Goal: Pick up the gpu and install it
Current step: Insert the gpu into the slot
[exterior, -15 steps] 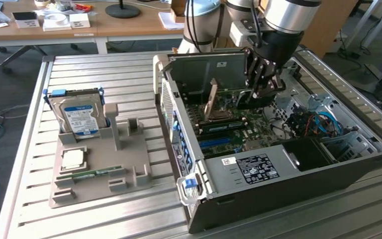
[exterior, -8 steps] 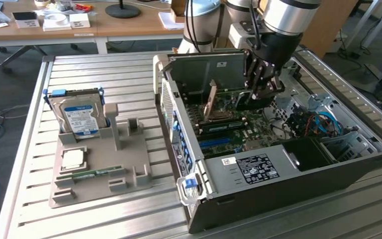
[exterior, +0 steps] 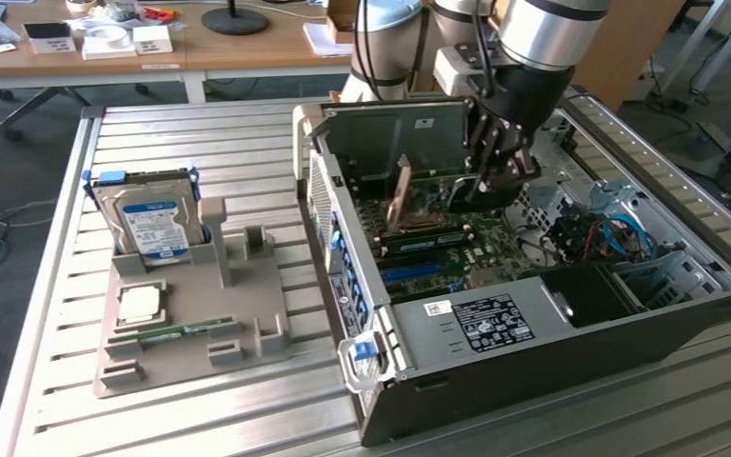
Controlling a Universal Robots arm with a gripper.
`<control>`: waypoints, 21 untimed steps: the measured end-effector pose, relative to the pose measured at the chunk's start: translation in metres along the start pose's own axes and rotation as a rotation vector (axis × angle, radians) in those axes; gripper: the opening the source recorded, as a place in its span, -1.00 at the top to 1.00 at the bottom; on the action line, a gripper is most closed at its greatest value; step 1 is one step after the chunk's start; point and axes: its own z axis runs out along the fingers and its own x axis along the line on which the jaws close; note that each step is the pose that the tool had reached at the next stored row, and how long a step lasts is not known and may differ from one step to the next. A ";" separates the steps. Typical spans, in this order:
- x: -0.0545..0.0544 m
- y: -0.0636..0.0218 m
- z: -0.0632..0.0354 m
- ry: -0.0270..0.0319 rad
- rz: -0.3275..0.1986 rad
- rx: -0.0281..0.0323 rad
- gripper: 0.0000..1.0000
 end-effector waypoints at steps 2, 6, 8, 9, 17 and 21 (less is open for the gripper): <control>0.000 0.0015 0.0033 0.0000 0.000 0.0000 0.47; 0.001 0.0027 0.0078 0.0001 0.000 -0.0001 0.47; 0.001 0.0027 0.0078 0.0002 0.000 -0.0001 0.47; 0.001 0.0027 0.0078 0.0002 0.000 -0.0001 0.47; 0.001 0.0035 0.0094 -0.0003 0.000 0.0002 0.47; 0.001 0.0046 0.0131 0.0000 0.000 0.0004 0.47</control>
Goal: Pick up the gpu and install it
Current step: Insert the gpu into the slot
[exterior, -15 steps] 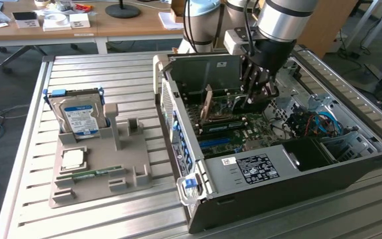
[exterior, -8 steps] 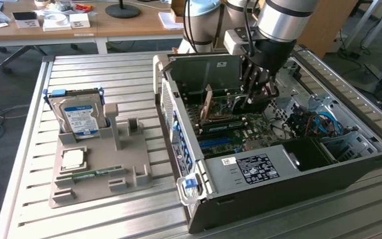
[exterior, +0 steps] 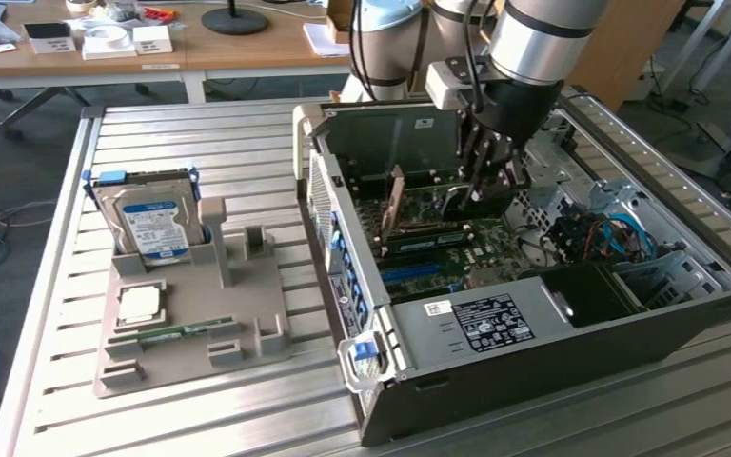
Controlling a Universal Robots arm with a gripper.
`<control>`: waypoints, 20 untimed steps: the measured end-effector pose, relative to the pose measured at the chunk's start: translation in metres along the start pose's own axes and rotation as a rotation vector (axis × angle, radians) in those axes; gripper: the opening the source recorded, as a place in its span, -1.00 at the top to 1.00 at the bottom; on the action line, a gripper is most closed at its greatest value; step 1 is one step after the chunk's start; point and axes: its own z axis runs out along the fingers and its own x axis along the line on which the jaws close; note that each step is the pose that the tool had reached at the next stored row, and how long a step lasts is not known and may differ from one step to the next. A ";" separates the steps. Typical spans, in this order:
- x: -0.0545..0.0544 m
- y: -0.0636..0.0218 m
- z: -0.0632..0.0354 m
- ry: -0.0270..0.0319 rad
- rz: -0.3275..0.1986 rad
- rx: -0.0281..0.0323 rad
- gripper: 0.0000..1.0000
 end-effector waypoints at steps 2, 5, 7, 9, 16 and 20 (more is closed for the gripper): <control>0.000 0.0007 0.0015 0.0000 0.000 0.0002 0.47; 0.000 0.0010 0.0020 0.0004 0.000 0.0003 0.47; 0.000 0.0014 0.0026 -0.0002 0.000 0.0005 0.47; 0.001 0.0018 0.0035 -0.0002 0.000 0.0005 0.47; 0.001 0.0020 0.0041 -0.0001 0.000 0.0004 0.47; 0.001 0.0024 0.0069 -0.0001 -0.001 0.0005 0.47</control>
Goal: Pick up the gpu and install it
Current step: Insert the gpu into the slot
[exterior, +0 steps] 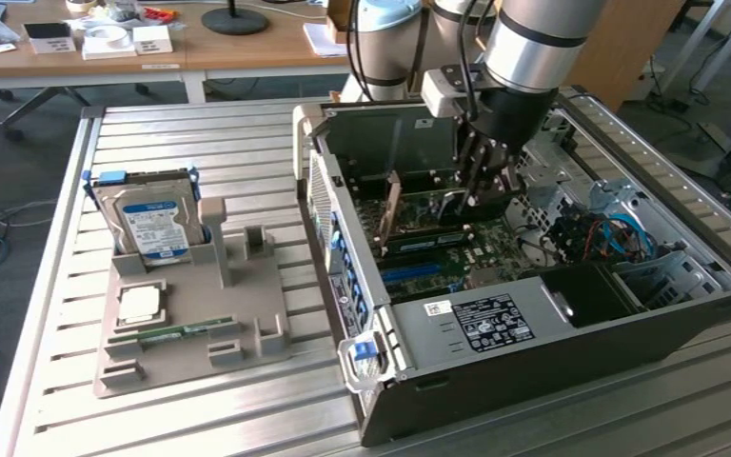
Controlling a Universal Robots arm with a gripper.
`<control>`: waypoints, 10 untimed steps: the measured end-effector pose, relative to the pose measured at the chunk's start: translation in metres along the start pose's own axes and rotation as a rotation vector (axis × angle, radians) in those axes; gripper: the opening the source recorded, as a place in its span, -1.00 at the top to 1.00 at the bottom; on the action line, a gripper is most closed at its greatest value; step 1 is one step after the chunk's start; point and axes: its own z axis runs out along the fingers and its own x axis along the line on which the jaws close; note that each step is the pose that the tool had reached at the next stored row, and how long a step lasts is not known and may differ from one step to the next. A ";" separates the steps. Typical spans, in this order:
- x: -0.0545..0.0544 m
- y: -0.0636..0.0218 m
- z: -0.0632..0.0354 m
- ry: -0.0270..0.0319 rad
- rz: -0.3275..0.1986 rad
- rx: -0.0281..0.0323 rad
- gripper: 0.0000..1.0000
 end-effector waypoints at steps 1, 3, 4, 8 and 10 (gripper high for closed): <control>0.000 0.0000 0.0002 0.0001 0.000 -0.0001 0.47; 0.000 0.0000 0.0002 0.0003 0.000 -0.0002 0.47; 0.000 0.0000 0.0002 0.0003 0.000 -0.0001 0.47; 0.000 0.0000 0.0003 0.0001 0.000 -0.0001 0.47; 0.000 0.0001 0.0008 -0.0002 -0.001 0.0000 0.47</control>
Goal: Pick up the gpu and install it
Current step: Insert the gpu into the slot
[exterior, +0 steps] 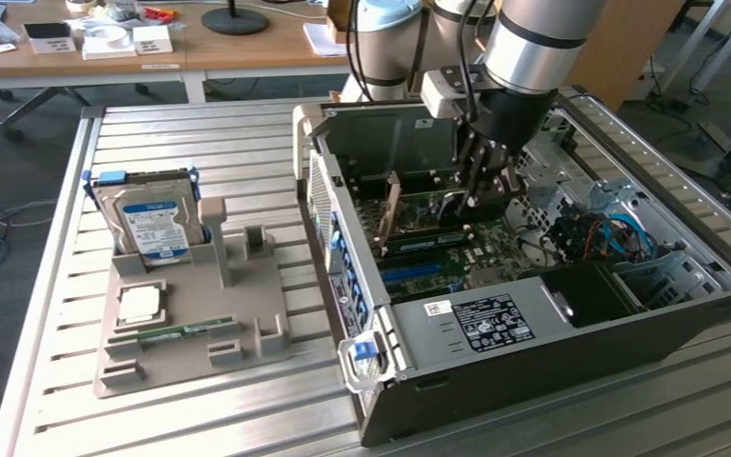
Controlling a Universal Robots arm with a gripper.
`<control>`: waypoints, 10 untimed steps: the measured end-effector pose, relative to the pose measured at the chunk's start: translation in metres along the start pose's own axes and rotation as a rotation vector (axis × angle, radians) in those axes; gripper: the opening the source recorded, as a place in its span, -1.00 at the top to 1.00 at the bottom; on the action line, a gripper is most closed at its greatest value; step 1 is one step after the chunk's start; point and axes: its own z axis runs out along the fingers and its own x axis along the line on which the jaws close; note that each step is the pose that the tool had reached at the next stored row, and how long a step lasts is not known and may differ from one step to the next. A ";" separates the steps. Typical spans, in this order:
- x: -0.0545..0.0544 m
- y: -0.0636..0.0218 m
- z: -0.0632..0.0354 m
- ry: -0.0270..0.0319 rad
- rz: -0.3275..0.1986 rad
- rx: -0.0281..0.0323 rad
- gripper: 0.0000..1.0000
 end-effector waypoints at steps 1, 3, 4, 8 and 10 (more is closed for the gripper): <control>0.000 0.0002 0.0006 -0.0002 -0.001 0.0000 0.47; 0.000 0.0007 0.0018 0.0003 -0.003 -0.0002 0.47; 0.000 0.0008 0.0024 0.0003 -0.004 -0.0002 0.47; 0.000 0.0009 0.0026 0.0004 -0.004 -0.0004 0.47; 0.000 0.0009 0.0026 0.0009 -0.004 -0.0004 0.47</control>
